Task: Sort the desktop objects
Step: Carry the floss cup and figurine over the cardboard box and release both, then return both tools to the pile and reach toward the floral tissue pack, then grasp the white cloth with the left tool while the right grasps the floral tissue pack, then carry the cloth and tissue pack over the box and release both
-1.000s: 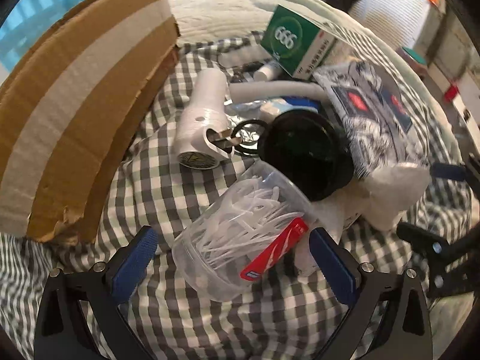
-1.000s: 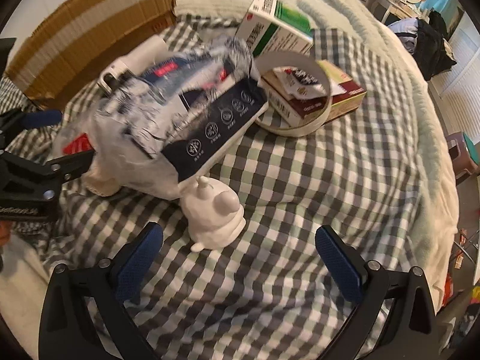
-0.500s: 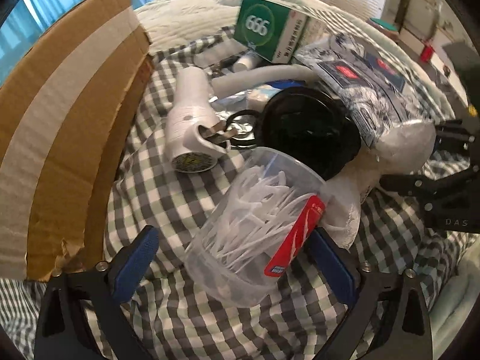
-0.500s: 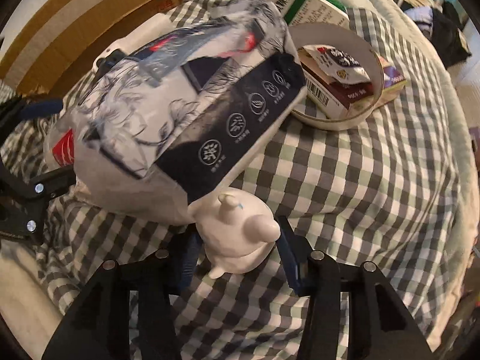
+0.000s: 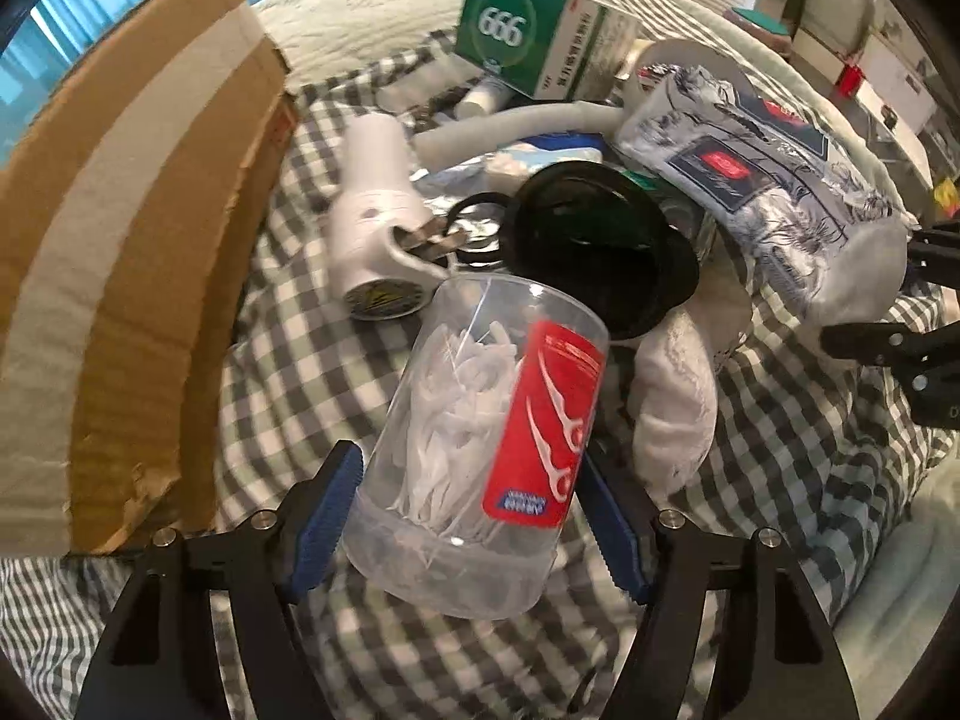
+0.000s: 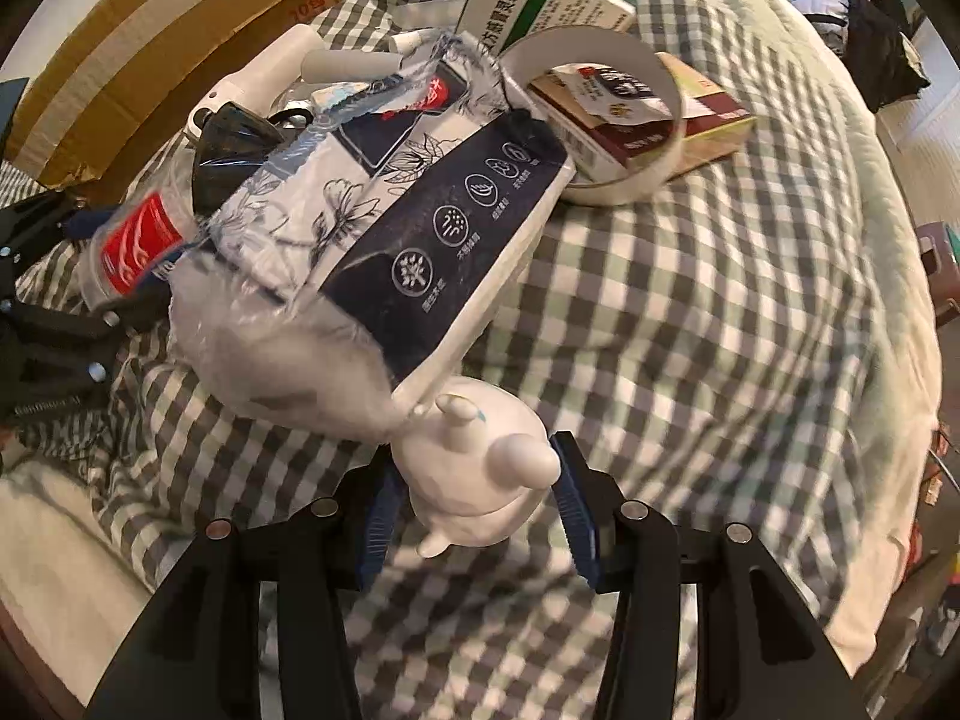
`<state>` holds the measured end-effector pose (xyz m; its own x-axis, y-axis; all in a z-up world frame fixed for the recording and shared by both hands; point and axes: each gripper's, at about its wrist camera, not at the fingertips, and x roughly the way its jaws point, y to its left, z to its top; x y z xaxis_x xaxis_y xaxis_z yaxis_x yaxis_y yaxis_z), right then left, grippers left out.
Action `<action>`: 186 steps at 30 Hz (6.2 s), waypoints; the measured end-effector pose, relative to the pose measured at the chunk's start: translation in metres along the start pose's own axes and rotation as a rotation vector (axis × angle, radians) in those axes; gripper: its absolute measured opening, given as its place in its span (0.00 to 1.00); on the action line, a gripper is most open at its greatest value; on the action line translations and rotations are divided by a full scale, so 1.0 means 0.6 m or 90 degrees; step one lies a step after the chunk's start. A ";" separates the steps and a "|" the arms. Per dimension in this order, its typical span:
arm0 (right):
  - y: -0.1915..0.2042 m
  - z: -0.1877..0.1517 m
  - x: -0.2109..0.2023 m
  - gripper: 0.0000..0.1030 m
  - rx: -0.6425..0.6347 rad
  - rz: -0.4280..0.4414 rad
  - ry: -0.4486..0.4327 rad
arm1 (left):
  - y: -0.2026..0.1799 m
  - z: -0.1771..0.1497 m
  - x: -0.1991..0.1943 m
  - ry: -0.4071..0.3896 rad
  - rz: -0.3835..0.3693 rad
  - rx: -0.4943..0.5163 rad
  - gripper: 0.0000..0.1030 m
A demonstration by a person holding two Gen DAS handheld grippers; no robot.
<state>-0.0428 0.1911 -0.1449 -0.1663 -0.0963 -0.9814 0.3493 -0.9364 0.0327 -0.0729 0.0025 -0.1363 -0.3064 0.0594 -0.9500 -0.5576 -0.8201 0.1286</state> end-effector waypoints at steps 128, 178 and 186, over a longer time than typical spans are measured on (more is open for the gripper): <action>0.024 0.047 -0.008 0.68 0.131 0.113 -0.120 | -0.048 -0.039 0.009 -0.121 -0.090 -0.221 0.76; 0.011 0.056 -0.079 0.33 0.113 0.134 -0.186 | 0.003 -0.036 -0.103 -0.196 -0.213 -0.234 0.10; 0.036 0.075 -0.127 0.33 0.097 0.168 -0.209 | 0.054 -0.013 -0.162 -0.259 -0.205 -0.283 0.10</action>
<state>-0.0642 0.1632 -0.0611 -0.3823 -0.4181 -0.8240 0.2836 -0.9018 0.3260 -0.0553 -0.0340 -0.0418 -0.4932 0.4774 -0.7273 -0.3263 -0.8765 -0.3540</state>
